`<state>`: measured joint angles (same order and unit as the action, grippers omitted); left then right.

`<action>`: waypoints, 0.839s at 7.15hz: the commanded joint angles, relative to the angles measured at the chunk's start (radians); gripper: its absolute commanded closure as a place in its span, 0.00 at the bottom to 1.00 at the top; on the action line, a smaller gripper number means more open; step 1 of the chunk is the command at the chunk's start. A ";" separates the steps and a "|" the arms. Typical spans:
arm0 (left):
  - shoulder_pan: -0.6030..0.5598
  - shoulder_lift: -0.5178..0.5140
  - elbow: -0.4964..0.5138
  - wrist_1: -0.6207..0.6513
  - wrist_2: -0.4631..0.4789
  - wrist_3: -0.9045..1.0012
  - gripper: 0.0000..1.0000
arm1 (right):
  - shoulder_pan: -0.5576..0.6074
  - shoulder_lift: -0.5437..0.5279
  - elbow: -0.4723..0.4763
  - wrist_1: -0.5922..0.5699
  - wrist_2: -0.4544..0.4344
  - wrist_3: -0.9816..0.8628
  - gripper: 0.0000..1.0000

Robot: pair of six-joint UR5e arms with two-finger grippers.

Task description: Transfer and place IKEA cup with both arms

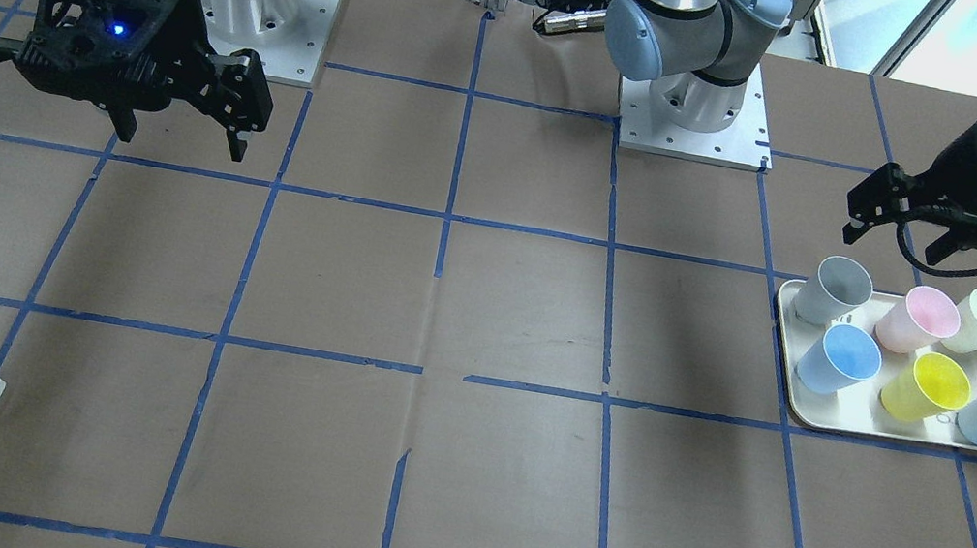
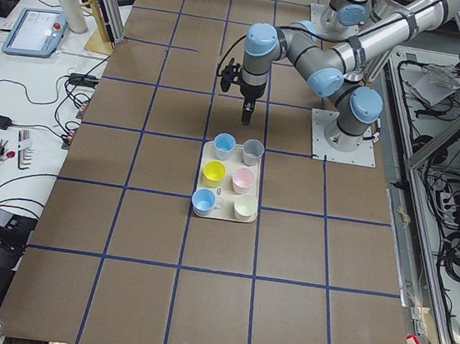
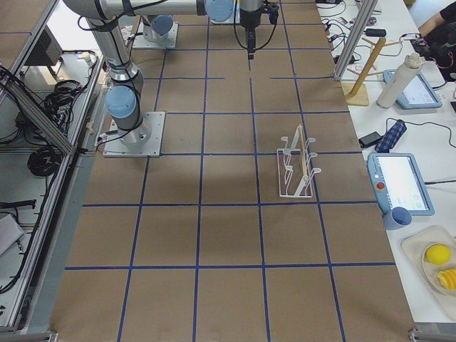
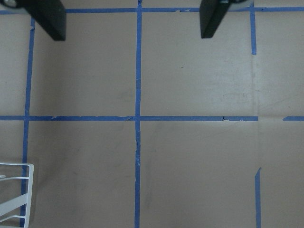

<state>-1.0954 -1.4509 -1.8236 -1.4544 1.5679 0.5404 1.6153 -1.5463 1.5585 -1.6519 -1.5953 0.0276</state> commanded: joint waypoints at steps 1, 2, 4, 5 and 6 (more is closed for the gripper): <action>-0.119 -0.043 0.139 -0.101 0.003 -0.150 0.00 | 0.000 0.000 0.000 0.000 0.000 0.000 0.00; -0.198 -0.057 0.194 -0.139 -0.008 -0.228 0.00 | 0.000 0.000 0.000 -0.002 0.002 0.000 0.00; -0.387 -0.081 0.254 -0.205 -0.003 -0.353 0.00 | 0.000 0.000 0.000 -0.002 0.000 0.000 0.00; -0.400 -0.085 0.259 -0.204 -0.015 -0.356 0.00 | 0.000 0.000 0.000 -0.002 0.002 0.000 0.00; -0.403 -0.083 0.251 -0.204 -0.032 -0.358 0.00 | 0.000 0.002 0.000 -0.002 0.002 0.000 0.00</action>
<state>-1.4774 -1.5316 -1.5734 -1.6515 1.5526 0.1928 1.6153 -1.5458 1.5585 -1.6536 -1.5942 0.0276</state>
